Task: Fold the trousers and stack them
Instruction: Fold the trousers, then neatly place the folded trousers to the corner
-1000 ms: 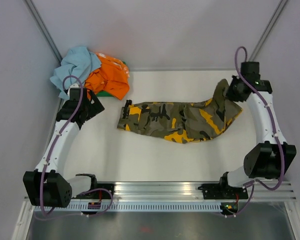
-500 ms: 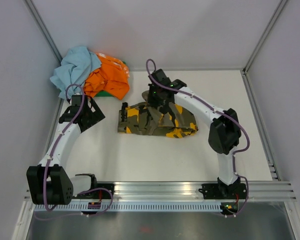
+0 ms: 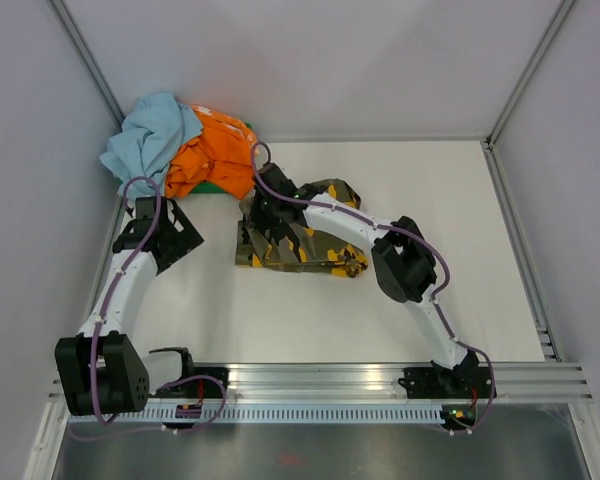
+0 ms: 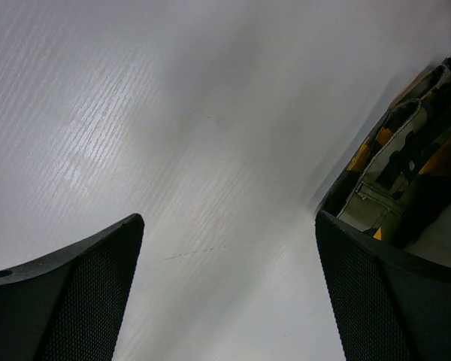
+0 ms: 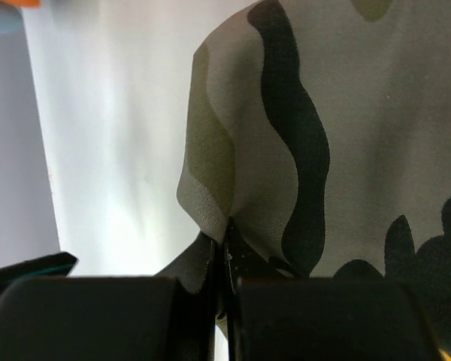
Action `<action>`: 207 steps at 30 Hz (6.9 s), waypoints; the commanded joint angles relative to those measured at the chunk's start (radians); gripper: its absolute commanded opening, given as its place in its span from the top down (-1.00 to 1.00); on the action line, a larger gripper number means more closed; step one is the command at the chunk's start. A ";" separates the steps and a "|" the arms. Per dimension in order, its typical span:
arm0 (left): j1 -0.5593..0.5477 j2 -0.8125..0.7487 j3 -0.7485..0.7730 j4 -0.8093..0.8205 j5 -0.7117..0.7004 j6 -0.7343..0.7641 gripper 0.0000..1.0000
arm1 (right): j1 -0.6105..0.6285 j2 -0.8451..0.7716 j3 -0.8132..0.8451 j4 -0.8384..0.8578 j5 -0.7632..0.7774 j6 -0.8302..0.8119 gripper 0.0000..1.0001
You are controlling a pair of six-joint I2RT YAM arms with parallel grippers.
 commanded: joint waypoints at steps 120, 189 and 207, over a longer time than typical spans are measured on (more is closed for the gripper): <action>-0.905 0.681 0.000 1.193 0.377 -0.393 0.95 | -0.558 -0.173 -0.401 0.256 -0.513 -0.397 0.45; -0.189 0.048 0.055 0.186 0.089 0.084 -0.50 | -1.130 0.319 0.426 -0.141 -0.045 -1.087 0.85; -0.189 0.227 0.256 0.125 0.126 0.079 -0.51 | -1.148 -0.194 -0.031 -0.050 -0.085 -0.932 -0.62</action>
